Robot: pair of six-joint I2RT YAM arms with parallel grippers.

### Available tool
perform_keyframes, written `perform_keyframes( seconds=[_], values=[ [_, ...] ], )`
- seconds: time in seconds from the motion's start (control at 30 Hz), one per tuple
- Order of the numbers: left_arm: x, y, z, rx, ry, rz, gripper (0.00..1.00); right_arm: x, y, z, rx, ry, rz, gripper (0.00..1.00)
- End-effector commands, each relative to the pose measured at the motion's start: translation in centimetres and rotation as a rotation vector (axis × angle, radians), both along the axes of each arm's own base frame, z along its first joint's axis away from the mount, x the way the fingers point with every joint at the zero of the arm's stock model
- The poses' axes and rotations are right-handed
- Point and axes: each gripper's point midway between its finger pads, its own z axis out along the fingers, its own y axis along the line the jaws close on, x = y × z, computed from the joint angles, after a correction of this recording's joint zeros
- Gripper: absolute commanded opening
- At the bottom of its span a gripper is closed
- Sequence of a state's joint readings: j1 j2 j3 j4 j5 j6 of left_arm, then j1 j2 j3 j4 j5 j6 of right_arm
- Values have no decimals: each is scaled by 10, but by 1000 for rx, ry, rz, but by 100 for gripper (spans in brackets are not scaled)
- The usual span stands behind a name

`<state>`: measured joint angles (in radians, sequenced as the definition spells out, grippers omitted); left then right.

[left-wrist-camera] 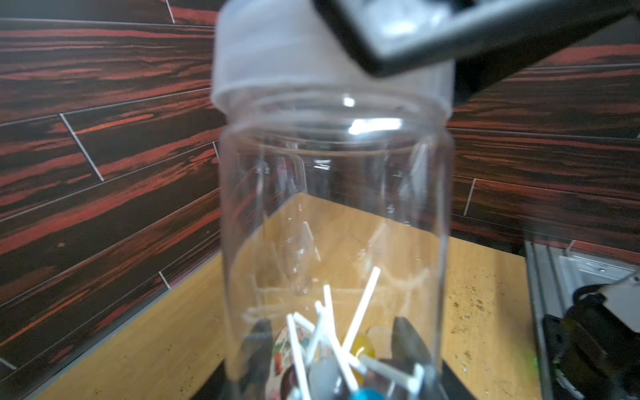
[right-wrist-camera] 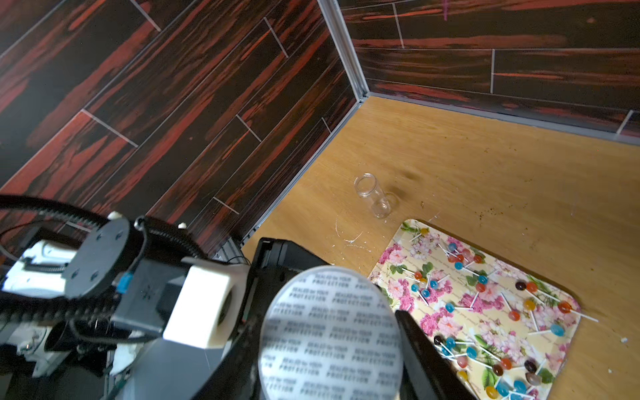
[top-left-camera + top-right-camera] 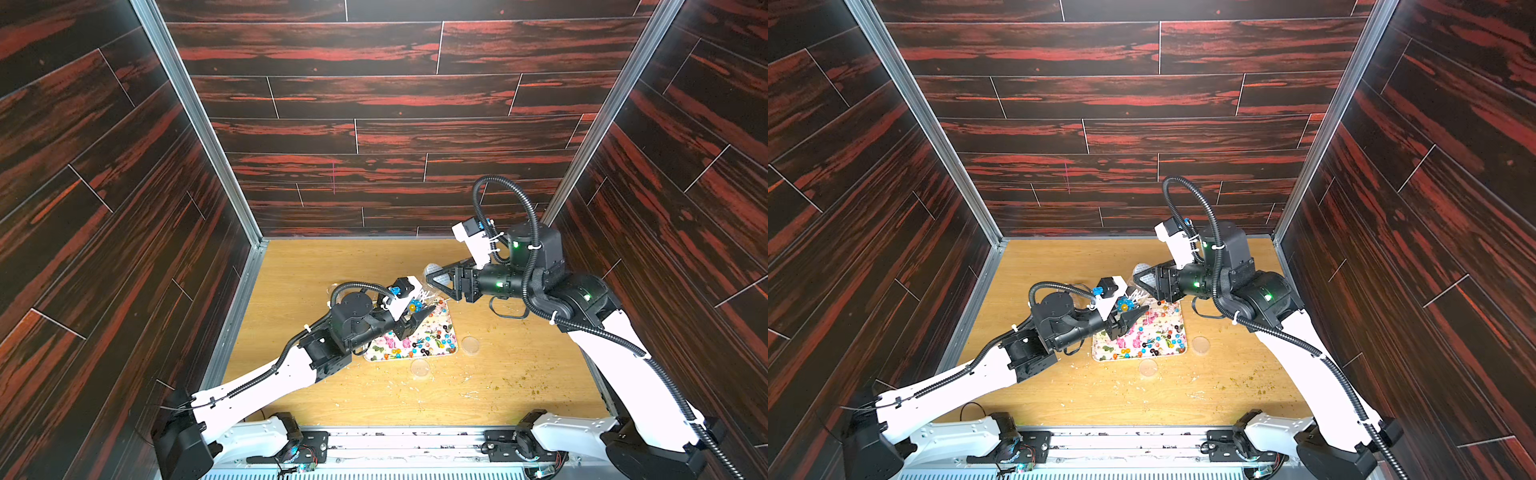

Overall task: Pour the candies out of the jar
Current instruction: Unscrew the lid from the jar.

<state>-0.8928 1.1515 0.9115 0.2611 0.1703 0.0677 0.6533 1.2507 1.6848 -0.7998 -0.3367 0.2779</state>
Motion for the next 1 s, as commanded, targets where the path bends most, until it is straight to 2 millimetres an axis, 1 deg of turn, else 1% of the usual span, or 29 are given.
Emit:
perform_keyframes(
  seconds=[0.0,0.07,0.23,0.3,0.43,0.57,0.67,0.83,0.97],
  values=[
    [-49,-6,29,-57,44,-234,36,-25,1,37,42,-198,144,47],
    [-62,-6,34,-82,73,-301,36,-26,-1,41,29,-245,151,47],
    [-79,-3,48,-152,117,-379,36,-42,1,50,39,-333,255,47],
    [-84,-3,49,-164,132,-405,36,-48,3,51,40,-358,299,47],
    [-90,-6,46,-159,164,-448,35,-59,4,55,38,-409,376,49],
    [-94,-5,46,-161,176,-467,36,-65,4,55,16,-443,427,49],
    [-94,-4,46,-166,177,-465,36,-63,4,54,-1,-455,435,50],
    [-88,-3,47,-181,158,-427,36,-63,6,52,0,-438,442,50],
    [-85,-3,44,-181,155,-410,36,-64,5,53,6,-435,437,51]
  ],
)
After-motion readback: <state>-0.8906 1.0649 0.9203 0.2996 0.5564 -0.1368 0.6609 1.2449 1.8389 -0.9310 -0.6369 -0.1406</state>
